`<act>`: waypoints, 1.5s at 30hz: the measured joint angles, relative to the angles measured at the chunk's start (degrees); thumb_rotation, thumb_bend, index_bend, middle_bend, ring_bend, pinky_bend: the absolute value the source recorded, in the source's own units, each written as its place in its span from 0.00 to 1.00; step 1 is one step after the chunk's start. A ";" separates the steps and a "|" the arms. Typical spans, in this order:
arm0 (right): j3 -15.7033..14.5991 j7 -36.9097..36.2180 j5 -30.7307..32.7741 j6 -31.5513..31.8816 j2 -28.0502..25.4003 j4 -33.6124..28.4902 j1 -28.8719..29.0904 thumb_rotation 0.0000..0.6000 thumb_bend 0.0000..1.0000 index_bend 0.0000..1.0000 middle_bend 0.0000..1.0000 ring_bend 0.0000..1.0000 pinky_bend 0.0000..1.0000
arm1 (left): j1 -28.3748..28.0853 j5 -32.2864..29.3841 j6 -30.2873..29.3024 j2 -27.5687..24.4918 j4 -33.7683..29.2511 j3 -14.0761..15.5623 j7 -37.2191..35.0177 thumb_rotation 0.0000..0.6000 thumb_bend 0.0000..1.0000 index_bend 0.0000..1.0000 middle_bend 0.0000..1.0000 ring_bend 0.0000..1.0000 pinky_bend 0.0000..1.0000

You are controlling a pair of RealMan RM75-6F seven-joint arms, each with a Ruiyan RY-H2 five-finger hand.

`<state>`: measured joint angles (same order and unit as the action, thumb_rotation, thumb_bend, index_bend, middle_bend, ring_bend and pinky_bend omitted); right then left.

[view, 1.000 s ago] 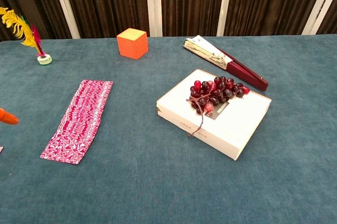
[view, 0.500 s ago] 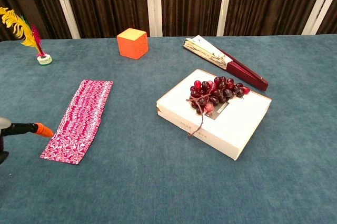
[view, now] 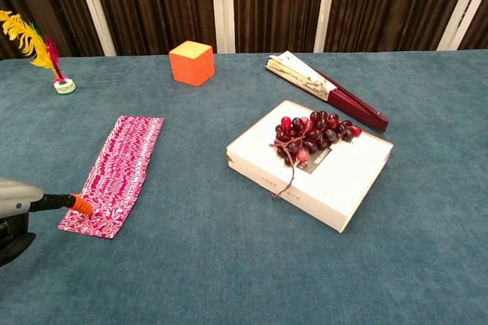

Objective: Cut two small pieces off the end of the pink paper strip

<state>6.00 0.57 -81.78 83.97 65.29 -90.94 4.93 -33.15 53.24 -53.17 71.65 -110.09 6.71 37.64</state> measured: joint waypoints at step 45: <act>0.23 -1.79 -0.25 0.42 -0.52 0.02 -0.28 1.00 0.32 0.00 0.01 0.17 0.13 | 0.94 2.96 -8.18 -1.44 -11.04 12.36 11.78 1.00 0.92 0.12 0.90 0.77 0.73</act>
<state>6.24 -1.22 -82.02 84.39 64.77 -90.92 4.65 -32.21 56.21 -61.36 70.21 -121.13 19.08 49.43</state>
